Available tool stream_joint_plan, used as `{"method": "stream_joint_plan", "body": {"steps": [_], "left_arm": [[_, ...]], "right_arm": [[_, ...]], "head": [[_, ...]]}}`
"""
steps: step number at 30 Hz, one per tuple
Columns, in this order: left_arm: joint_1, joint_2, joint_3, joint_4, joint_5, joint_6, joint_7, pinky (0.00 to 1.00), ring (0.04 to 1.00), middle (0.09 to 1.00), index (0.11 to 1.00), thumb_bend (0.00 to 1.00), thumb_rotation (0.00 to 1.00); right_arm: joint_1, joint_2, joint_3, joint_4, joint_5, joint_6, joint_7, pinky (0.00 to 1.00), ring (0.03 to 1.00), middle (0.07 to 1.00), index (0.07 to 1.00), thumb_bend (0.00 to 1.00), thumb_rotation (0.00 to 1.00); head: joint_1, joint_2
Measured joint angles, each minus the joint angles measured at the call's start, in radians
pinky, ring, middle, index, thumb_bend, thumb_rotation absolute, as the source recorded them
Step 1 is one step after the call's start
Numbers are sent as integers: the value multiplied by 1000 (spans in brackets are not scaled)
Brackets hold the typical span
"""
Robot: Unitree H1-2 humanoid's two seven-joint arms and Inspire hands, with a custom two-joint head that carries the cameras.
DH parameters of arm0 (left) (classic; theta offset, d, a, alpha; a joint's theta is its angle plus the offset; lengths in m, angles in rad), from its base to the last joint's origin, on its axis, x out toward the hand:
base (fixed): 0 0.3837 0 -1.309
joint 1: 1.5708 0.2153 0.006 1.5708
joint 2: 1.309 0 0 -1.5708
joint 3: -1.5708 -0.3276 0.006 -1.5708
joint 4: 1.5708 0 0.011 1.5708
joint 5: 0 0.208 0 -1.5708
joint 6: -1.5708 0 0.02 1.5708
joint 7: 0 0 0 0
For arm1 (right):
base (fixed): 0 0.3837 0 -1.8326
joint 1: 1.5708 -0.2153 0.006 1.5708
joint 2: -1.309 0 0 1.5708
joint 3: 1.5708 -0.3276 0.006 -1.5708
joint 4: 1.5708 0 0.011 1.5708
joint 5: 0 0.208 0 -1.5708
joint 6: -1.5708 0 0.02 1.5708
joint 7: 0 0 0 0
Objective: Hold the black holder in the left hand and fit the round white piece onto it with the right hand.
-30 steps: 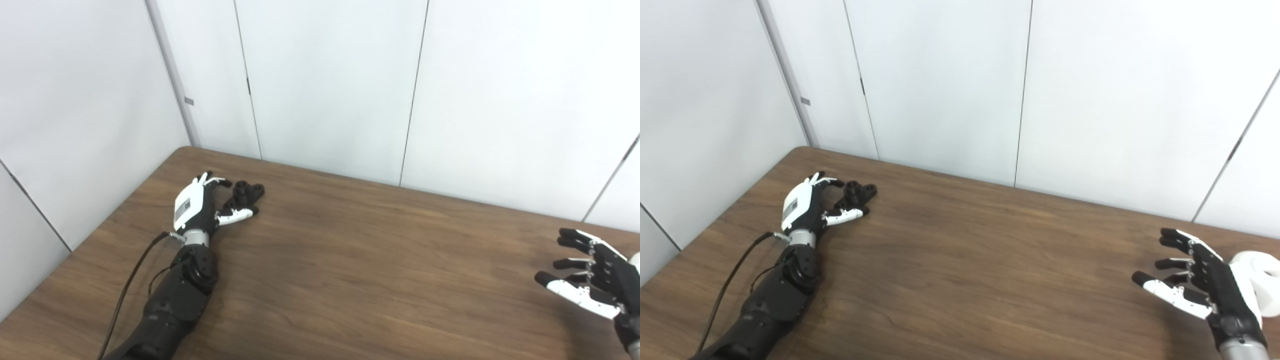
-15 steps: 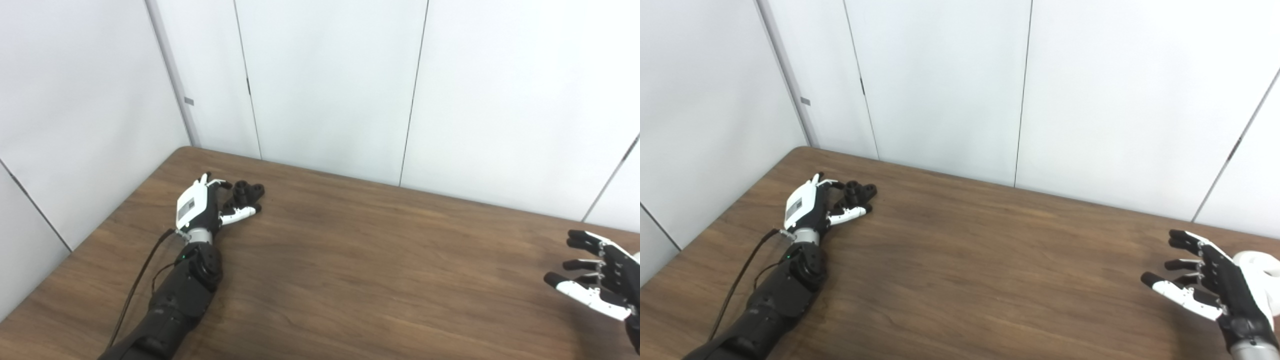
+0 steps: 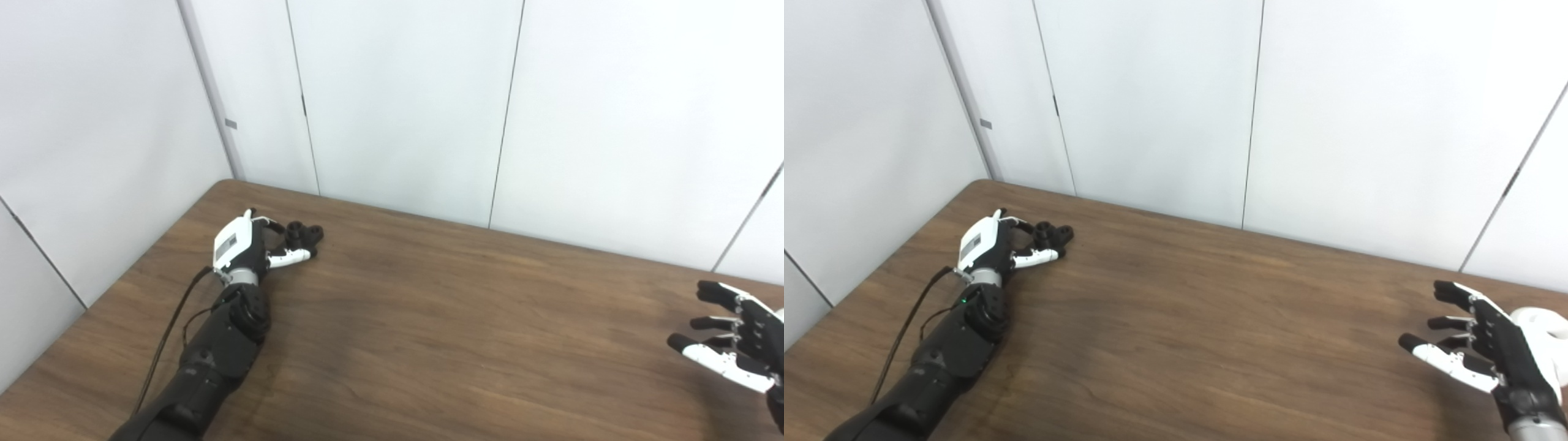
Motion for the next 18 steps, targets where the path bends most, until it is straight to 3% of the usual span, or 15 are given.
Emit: {"method": "stream_joint_plan", "body": {"steps": [3, 4, 5, 6, 18], "left_arm": [[6, 15, -12, -34, 0, 18, -35, 1000, 1000, 956, 542, 907, 245], [8, 20, -16, -42, 0, 20, -48, 1000, 1000, 955, 516, 719, 163], [11, 26, -20, -54, 0, 22, -59, 1000, 1000, 949, 498, 604, 108], [15, 32, -24, -65, 0, 22, -72, 1000, 1000, 943, 491, 565, 87], [114, 61, -51, -225, 3, 15, -134, 1000, 1000, 920, 483, 525, 57]], "right_arm": [[0, 0, -1, 0, 2, 0, 0, 477, 649, 802, 778, 665, 303], [0, 0, -2, 0, 2, 0, 0, 478, 651, 805, 779, 662, 303], [0, 0, -2, 0, 2, 0, 0, 483, 656, 810, 781, 660, 303], [-1, 0, -2, 0, 2, 0, 0, 487, 658, 812, 784, 656, 300], [-2, 0, -5, 2, 5, 0, -1, 477, 657, 814, 784, 635, 284]], "head": [[8, 6], [9, 6], [9, 6], [9, 6], [15, 8]]}}
